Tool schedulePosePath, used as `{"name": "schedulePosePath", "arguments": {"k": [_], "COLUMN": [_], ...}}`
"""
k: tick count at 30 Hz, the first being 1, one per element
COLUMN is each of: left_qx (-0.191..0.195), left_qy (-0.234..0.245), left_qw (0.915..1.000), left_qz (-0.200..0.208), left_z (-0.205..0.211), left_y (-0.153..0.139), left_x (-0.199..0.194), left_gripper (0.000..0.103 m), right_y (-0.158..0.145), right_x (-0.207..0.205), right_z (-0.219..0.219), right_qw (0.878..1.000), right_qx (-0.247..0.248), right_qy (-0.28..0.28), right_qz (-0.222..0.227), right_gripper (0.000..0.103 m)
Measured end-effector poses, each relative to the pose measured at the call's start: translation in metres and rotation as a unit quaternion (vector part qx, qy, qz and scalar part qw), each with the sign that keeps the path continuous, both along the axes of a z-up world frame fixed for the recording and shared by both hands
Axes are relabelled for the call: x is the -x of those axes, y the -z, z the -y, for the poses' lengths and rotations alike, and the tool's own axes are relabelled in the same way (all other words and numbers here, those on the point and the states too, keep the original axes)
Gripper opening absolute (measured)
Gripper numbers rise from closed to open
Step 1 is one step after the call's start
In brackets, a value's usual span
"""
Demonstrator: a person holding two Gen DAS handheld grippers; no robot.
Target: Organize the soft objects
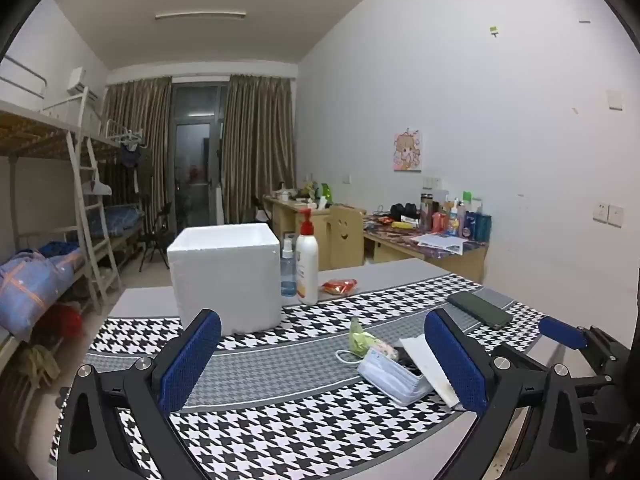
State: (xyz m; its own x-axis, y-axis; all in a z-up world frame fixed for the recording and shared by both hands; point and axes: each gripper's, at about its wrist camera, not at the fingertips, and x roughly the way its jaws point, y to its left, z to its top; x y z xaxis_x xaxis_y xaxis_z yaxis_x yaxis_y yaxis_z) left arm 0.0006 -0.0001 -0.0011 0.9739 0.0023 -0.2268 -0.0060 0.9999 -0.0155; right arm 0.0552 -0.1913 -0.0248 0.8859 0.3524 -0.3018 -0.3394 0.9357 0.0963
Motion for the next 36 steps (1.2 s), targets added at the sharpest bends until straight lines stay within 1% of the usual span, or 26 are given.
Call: {"name": "schedulePosePath", "arguments": {"k": [4,5,9,12,14,21,36], "left_qx": [0.011,0.02,0.018,0.024,0.024,0.02,0.017], "left_qy": [-0.005,0.014,0.014,0.014,0.015,0.023,0.012], "left_qw": [0.9999,0.9996,0.9995,0.9994,0.9993,0.9992,0.9994], "left_qz": [-0.012,-0.016,-0.022,-0.021,-0.022,-0.025,-0.026], "left_z": [0.0014,-0.0042,-0.0011,-0.0037,-0.0033,-0.0023,-0.0019], "left_y": [0.0027,0.0008,0.0003,0.0019,0.0029,0.0067,0.0068], "left_x": [-0.0015,-0.004,-0.0063,-0.0049,-0.0049,-0.0047,-0.0052], "left_gripper": [0.102,0.102,0.102,0.102,0.102,0.102,0.102], "right_y": [0.0016,0.0018,-0.005,-0.0075,-0.0041,-0.0068,-0.0062], "right_x": [-0.0006,-0.0005,0.004,0.0031,0.0033,0.0059,0.0051], "right_z": [-0.0013,-0.001,0.0038,0.0018,-0.0014,-0.001,-0.0013], "right_qw": [1.0,1.0,1.0,1.0,1.0,1.0,1.0], "right_qx": [-0.001,0.0,0.002,0.006,0.011,0.013,0.011], "right_qy": [0.001,0.002,0.005,0.008,0.007,0.007,0.008], "right_qz": [0.004,0.005,0.014,0.016,0.019,0.021,0.019], "right_gripper": [0.096,0.096,0.096,0.096,0.096,0.096,0.096]}}
